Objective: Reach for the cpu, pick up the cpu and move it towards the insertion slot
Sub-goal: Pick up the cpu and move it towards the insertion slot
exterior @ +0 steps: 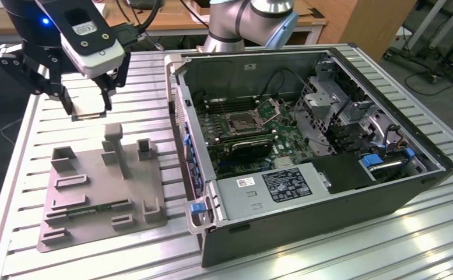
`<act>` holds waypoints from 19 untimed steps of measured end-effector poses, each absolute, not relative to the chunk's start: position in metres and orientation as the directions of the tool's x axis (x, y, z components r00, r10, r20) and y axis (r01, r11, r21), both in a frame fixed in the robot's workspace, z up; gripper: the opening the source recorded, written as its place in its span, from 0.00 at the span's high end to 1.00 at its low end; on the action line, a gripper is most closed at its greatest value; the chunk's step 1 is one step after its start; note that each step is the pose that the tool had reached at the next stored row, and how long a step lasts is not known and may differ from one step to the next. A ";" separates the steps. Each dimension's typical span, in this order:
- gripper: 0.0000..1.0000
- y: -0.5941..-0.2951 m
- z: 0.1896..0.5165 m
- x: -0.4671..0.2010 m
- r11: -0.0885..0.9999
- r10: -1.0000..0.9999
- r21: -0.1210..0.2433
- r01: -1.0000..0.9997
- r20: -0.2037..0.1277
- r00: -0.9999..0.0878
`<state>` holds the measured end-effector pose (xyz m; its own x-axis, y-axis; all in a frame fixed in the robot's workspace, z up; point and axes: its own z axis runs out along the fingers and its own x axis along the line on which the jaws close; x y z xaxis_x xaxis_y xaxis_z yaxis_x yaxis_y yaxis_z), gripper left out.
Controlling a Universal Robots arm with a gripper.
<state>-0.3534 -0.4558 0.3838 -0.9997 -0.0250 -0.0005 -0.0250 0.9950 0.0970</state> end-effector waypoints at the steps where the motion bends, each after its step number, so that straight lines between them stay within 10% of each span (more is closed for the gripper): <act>1: 0.45 -0.456 0.384 -0.353 0.995 -0.025 0.097 -0.025 -0.001 -1.000; 19: 0.45 -0.456 0.383 -0.347 0.995 -0.025 0.097 -0.025 -0.001 -1.000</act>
<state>-0.3465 -0.4558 0.3834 -0.9997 -0.0250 -0.0005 -0.0249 0.9950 0.0970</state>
